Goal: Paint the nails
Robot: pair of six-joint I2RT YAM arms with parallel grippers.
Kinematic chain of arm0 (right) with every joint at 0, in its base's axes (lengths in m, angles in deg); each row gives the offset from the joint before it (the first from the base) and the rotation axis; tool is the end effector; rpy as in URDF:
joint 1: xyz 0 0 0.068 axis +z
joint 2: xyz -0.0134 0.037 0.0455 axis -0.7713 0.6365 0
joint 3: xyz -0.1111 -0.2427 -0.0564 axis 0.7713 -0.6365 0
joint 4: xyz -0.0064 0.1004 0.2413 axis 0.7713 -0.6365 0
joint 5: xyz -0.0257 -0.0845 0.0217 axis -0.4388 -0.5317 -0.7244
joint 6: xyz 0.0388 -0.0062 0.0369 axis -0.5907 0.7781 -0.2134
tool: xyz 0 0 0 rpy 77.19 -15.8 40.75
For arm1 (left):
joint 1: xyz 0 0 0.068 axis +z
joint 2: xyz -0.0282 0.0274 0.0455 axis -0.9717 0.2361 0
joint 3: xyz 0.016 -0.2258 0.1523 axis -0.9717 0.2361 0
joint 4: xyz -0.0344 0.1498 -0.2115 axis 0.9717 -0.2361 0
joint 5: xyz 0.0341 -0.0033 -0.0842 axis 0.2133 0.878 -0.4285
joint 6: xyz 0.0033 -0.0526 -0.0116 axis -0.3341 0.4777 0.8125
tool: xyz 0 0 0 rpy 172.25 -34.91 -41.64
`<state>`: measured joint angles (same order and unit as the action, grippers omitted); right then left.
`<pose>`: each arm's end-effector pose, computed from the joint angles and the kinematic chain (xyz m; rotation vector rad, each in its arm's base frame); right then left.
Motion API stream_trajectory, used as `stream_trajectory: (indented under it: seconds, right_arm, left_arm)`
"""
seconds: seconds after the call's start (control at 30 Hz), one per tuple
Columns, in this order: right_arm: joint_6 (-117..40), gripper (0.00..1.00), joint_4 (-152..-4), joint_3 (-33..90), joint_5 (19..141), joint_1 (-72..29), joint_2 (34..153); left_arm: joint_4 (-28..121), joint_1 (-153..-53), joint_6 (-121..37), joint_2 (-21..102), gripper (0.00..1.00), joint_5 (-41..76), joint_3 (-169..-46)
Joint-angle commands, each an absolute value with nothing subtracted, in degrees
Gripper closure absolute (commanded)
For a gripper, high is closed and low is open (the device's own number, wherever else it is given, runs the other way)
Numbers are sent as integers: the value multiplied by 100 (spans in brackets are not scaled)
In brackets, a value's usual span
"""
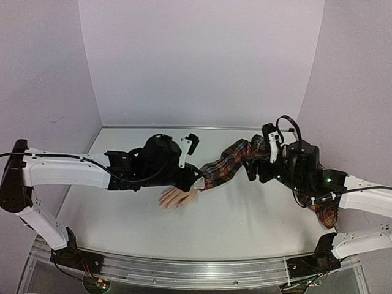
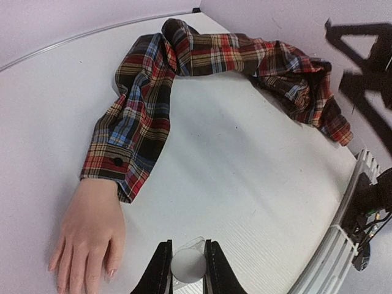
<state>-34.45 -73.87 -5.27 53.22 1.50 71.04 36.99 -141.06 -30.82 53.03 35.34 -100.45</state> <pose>0.1565 0.1814 0.2993 -0.5370 1.7335 0.3853 0.1565 -0.3179 0.2793 0.6879 2.0816 -0.7279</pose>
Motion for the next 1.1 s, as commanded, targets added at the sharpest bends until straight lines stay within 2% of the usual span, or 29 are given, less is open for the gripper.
stream_trajectory:
  seconds: [0.0,0.27,0.43,0.8,0.97,1.07]
  right_arm:
    - [-4064,2,-7797,-744,4494,-363,6771]
    - [-4593,2,-8002,-1222,4456,-1015,6154]
    - [-4505,2,-8124,-1241,4523,-1104,5914]
    - [-4417,2,-8172,-1154,4544,-1167,5767]
    - [-4437,2,-8183,-1118,4632,-1207,5881]
    - [-4459,2,-8183,-1104,4727,-1316,5990]
  left_arm:
    - [4757,-14374,-2960,6018,100,4077,-10096]
    - [5221,-14580,-2840,7095,100,4428,-10221]
    - [5651,-14612,-2954,7355,100,4460,-10069]
    - [5609,-14622,-3081,7825,96,4500,-10180]
    - [5558,-14616,-3027,7856,85,4496,-10187]
    - [5506,-14619,-3000,7795,68,4522,-10156]
